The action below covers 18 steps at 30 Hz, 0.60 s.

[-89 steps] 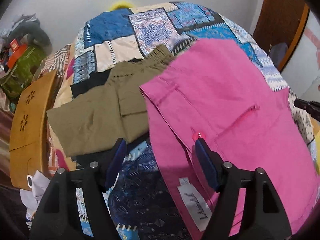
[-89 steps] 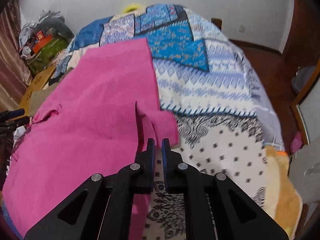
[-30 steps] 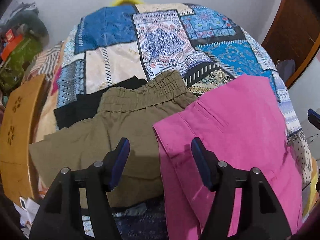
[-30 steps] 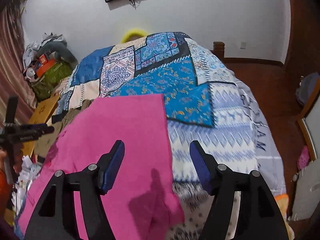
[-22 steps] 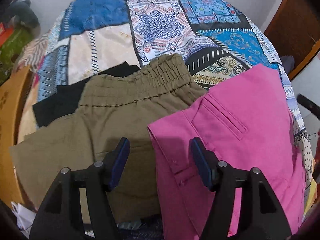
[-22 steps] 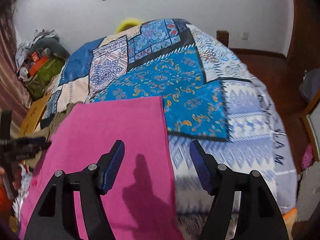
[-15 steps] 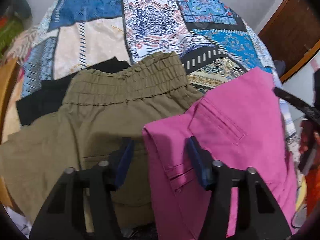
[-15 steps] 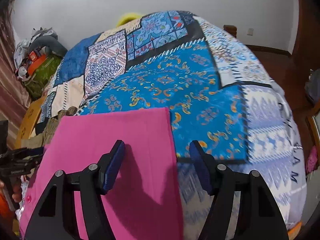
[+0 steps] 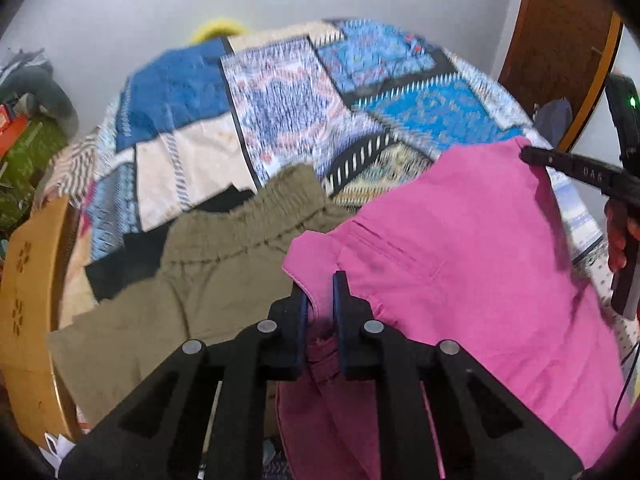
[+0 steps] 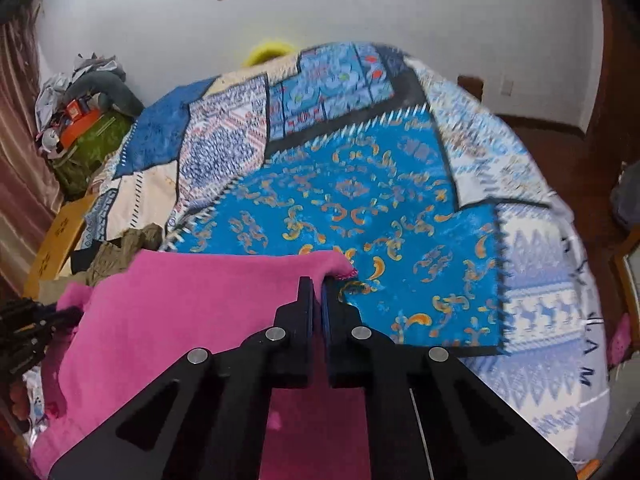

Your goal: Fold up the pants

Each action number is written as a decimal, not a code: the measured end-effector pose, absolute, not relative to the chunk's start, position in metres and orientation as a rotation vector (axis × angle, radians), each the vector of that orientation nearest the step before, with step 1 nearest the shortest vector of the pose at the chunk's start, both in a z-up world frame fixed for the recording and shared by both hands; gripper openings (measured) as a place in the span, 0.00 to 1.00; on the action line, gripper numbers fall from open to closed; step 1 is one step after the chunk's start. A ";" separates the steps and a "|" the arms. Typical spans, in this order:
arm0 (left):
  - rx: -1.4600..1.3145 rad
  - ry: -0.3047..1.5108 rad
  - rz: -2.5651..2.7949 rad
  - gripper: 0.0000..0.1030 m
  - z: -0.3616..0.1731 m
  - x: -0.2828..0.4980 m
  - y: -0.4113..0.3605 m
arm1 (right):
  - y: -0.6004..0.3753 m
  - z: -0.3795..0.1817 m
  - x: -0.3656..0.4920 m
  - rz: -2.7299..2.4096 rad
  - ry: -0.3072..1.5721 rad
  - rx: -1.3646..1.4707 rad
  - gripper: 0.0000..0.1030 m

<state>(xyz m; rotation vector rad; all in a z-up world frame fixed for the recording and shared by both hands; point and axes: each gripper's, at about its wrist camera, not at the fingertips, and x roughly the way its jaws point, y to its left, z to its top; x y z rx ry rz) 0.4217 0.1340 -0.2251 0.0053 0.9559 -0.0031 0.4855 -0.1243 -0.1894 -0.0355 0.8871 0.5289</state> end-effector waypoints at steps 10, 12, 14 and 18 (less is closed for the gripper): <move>-0.007 0.773 -0.022 0.11 -0.122 0.380 0.125 | -0.155 -0.073 0.431 0.520 0.650 0.012 0.03; 0.008 0.749 -0.034 0.11 -0.108 0.368 0.119 | -0.161 -0.056 0.417 0.530 0.621 0.027 0.03; 0.020 0.732 -0.045 0.11 -0.099 0.354 0.114 | -0.164 -0.043 0.401 0.534 0.595 0.023 0.03; 0.023 0.722 -0.079 0.11 -0.091 0.324 0.105 | -0.175 -0.033 0.367 0.551 0.584 0.019 0.03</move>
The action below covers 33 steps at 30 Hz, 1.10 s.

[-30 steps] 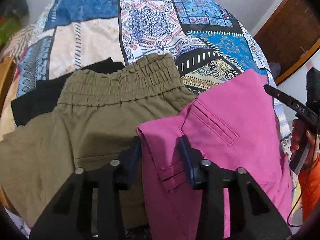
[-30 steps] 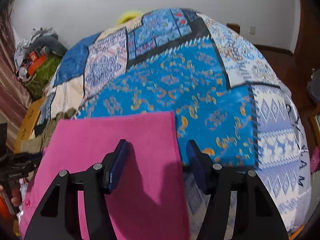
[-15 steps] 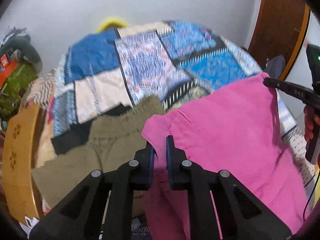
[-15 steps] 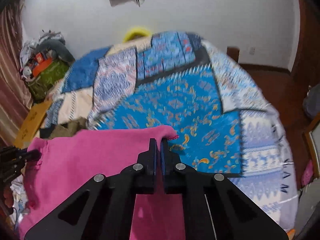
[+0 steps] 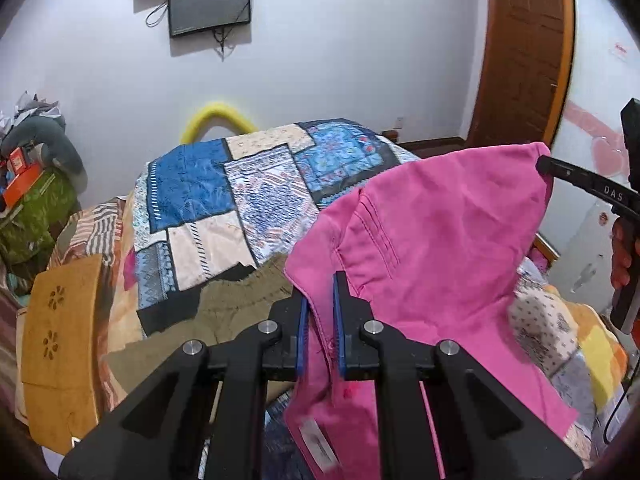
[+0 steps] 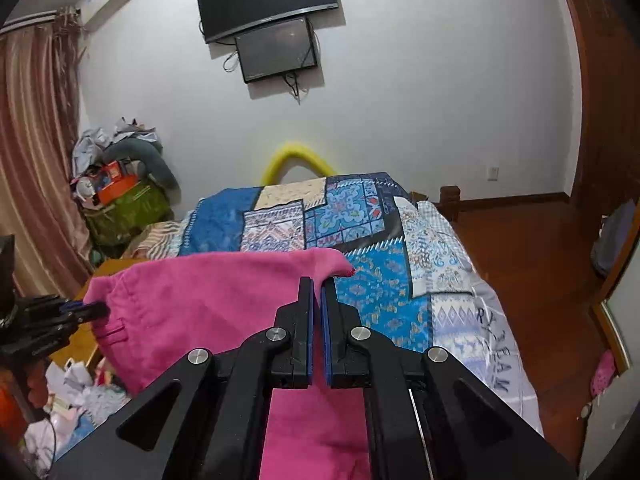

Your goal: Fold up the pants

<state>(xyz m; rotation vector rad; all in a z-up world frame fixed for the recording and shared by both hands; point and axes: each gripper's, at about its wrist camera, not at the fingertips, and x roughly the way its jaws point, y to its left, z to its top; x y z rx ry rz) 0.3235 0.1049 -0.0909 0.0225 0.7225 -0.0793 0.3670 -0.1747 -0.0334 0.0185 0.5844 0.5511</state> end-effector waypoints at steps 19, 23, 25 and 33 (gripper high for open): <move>0.128 0.822 -0.178 0.17 -0.159 0.186 0.070 | -0.225 -0.119 0.229 0.567 0.772 -0.031 0.03; 0.114 0.853 -0.183 0.21 -0.178 0.161 0.071 | -0.234 -0.145 0.210 0.556 0.844 -0.014 0.04; 0.100 0.875 -0.179 0.21 -0.185 0.151 0.074 | -0.239 -0.152 0.202 0.549 0.870 0.009 0.05; 0.095 0.904 -0.084 0.27 -0.186 0.128 0.089 | -0.250 -0.160 0.163 0.486 0.884 -0.011 0.05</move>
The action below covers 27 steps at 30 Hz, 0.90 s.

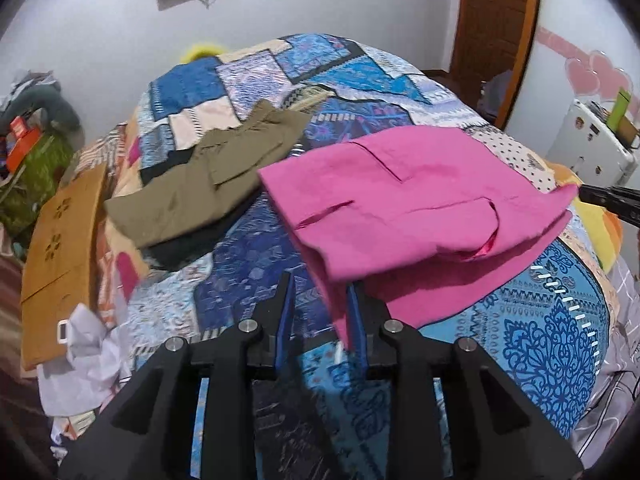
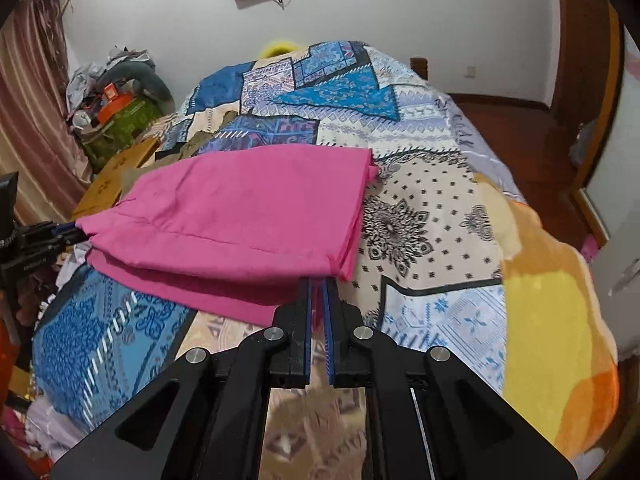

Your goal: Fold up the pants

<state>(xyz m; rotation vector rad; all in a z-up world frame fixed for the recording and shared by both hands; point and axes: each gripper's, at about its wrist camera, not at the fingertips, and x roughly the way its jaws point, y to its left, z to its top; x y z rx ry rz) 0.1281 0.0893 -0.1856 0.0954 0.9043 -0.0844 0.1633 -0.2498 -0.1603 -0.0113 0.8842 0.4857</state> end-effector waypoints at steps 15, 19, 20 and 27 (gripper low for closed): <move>0.162 0.799 -0.152 0.82 -0.141 0.122 0.049 | -0.211 -0.126 0.143 0.552 0.747 -0.103 0.72; 0.236 0.869 -0.221 0.82 -0.164 0.129 0.018 | -0.190 -0.135 0.141 0.615 0.773 -0.134 0.72; 0.254 0.886 -0.232 0.82 -0.169 0.131 0.012 | -0.184 -0.139 0.141 0.631 0.783 -0.143 0.72; 0.356 0.935 -0.237 0.82 -0.199 0.144 -0.014 | -0.157 -0.156 0.142 0.708 0.836 -0.198 0.72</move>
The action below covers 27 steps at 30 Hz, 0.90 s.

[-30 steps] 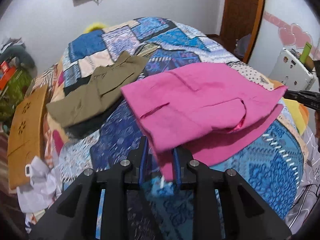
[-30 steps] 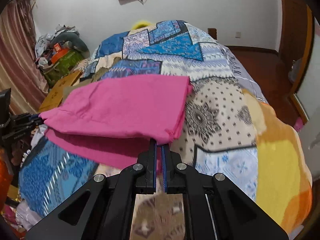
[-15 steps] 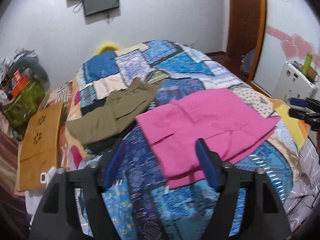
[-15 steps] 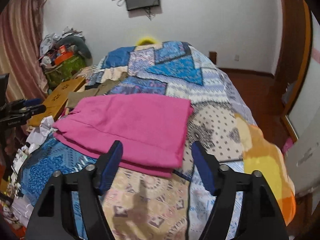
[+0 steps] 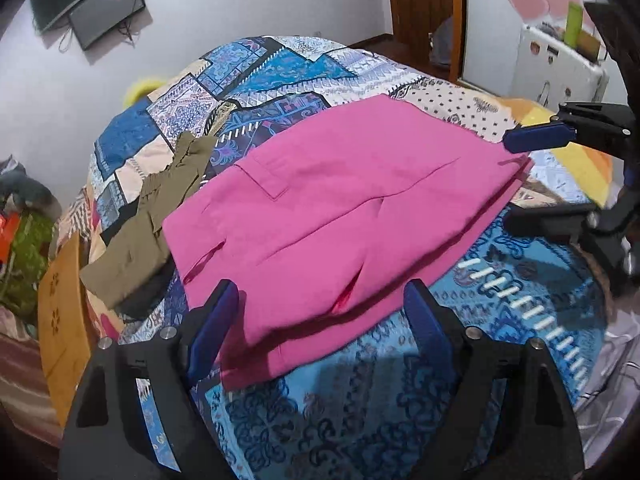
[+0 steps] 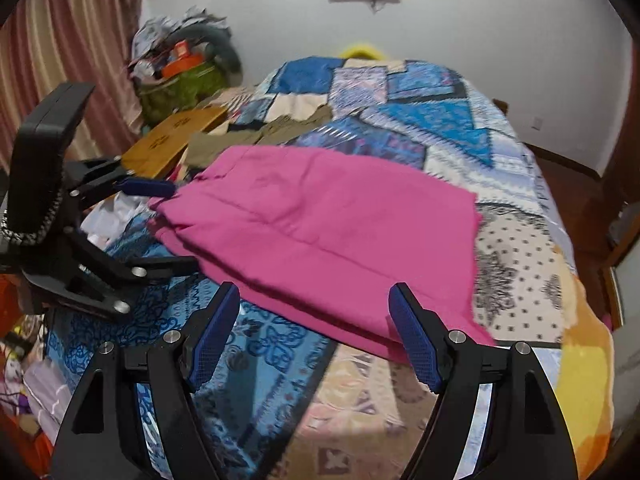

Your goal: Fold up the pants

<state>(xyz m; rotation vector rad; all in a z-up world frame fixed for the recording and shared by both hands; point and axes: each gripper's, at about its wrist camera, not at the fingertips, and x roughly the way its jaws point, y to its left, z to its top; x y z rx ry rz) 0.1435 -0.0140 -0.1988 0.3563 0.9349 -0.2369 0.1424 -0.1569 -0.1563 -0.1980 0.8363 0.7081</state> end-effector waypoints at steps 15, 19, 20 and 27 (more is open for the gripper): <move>0.238 0.958 -0.321 0.46 -0.189 0.152 -0.007 | -0.112 -0.168 0.158 0.794 0.848 -0.214 0.08; 0.224 0.961 -0.282 0.17 -0.192 0.151 -0.001 | -0.110 -0.159 0.154 0.818 0.812 -0.196 0.05; 0.219 0.946 -0.278 0.15 -0.188 0.149 0.001 | -0.110 -0.157 0.151 0.825 0.802 -0.202 0.05; 0.232 0.992 -0.294 0.18 -0.191 0.142 0.007 | -0.104 -0.160 0.148 0.845 0.837 -0.225 0.07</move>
